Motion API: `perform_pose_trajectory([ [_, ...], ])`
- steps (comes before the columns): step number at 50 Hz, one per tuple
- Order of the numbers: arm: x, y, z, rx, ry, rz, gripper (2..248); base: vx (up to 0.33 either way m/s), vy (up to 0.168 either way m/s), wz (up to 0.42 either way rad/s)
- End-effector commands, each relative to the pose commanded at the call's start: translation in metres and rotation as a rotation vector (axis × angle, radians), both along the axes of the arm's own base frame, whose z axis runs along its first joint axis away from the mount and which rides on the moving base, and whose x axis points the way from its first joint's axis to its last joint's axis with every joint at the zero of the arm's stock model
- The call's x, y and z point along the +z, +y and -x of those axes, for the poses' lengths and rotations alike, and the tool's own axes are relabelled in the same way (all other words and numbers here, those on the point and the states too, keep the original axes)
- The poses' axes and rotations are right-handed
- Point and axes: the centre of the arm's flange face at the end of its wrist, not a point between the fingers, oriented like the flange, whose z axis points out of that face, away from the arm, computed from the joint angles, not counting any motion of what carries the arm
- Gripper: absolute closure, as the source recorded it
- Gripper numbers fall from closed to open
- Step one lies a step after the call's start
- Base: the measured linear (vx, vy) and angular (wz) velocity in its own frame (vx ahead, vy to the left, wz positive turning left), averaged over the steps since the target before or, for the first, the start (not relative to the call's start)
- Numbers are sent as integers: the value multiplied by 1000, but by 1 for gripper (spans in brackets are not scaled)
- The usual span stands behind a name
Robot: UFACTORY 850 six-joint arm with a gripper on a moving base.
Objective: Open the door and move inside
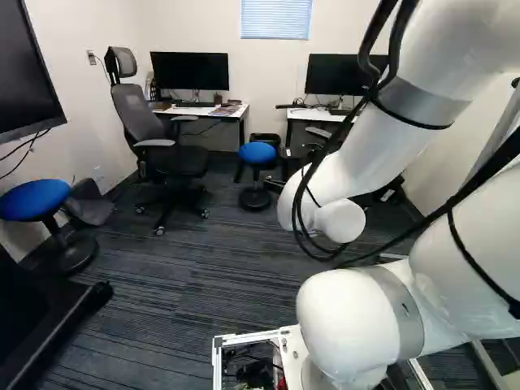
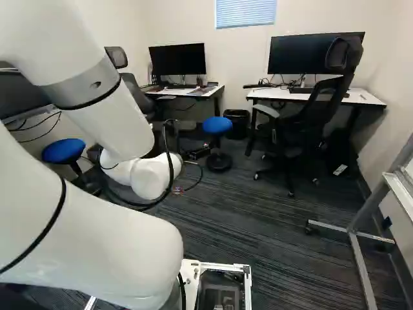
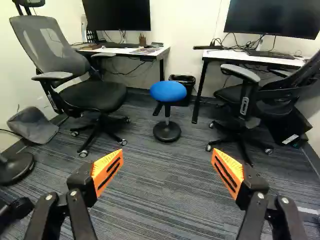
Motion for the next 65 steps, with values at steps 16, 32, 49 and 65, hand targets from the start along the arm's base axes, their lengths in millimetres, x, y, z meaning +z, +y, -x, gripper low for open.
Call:
perform_pose_trajectory([
  [16,0,0,0,0,0,0,3,234,39,-21],
  [32,0,0,0,0,0,0,3,237,40,-19],
  [49,0,0,0,0,0,0,3,143,23,-14],
  [65,0,0,0,0,0,0,3,-11,0,0],
])
